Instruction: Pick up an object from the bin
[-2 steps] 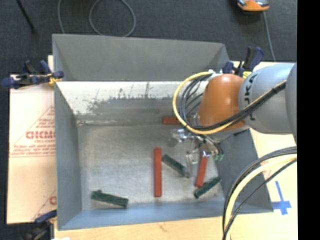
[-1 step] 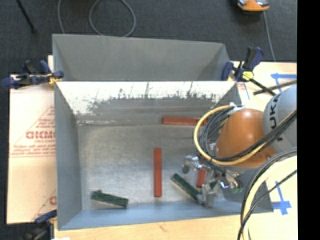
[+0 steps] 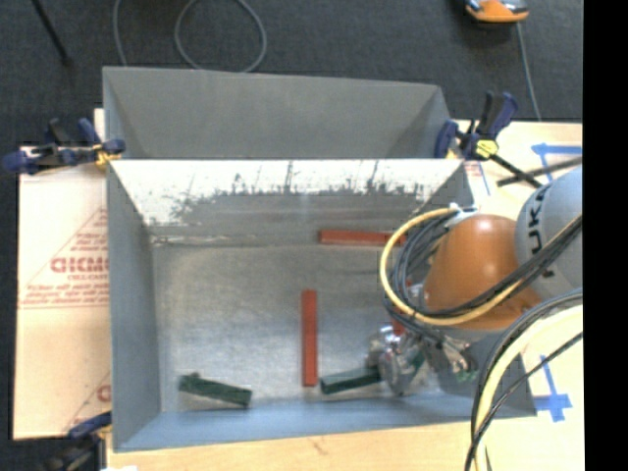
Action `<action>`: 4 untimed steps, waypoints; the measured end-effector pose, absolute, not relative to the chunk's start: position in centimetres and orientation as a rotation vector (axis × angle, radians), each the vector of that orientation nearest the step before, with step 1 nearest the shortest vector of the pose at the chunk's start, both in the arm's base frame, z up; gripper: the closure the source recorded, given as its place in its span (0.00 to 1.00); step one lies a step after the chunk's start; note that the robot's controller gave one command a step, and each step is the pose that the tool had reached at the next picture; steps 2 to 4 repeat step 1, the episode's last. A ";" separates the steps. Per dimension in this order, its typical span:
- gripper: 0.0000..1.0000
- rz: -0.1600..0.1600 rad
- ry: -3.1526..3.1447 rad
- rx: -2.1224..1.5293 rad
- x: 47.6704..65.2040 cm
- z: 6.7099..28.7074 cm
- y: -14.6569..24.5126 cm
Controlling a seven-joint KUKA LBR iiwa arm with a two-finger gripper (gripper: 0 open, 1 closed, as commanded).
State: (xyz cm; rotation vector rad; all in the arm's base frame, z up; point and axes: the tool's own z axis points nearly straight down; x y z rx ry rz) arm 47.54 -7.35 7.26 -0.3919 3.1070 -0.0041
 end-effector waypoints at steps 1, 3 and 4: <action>1.00 -0.007 3.073 -0.598 48.9 21.8 -7.6; 1.00 -0.007 3.073 -0.598 48.9 21.8 -7.6; 1.00 -0.007 3.073 -0.598 48.9 21.8 -7.6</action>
Offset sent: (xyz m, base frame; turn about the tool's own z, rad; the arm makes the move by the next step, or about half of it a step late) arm 0.0107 -0.0010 0.1403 -0.1346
